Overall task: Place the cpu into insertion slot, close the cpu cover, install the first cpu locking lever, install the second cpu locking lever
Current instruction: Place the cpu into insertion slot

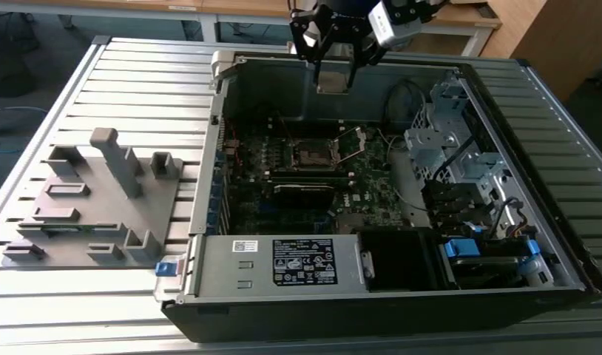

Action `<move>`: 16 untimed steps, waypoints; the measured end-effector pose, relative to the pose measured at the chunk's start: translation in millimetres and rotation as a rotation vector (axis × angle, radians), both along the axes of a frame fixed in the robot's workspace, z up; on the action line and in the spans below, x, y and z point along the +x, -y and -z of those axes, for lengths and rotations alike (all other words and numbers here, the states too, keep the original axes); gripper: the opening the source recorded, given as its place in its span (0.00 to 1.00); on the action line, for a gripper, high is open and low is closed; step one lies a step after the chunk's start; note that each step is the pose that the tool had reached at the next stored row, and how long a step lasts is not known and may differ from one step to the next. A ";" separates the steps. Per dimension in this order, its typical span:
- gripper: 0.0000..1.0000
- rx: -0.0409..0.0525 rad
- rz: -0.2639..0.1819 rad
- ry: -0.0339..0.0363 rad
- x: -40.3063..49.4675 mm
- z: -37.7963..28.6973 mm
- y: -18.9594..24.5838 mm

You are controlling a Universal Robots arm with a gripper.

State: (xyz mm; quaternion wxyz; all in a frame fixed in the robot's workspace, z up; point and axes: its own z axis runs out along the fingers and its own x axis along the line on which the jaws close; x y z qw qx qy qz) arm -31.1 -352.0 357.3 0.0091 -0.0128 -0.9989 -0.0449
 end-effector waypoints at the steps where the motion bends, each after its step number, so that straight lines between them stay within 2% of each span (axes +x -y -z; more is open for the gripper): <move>1: 0.54 0.0000 0.000 0.0000 0.0 0.3 0.0; 16: 0.54 0.0000 0.000 -0.0001 0.0 4.7 0.0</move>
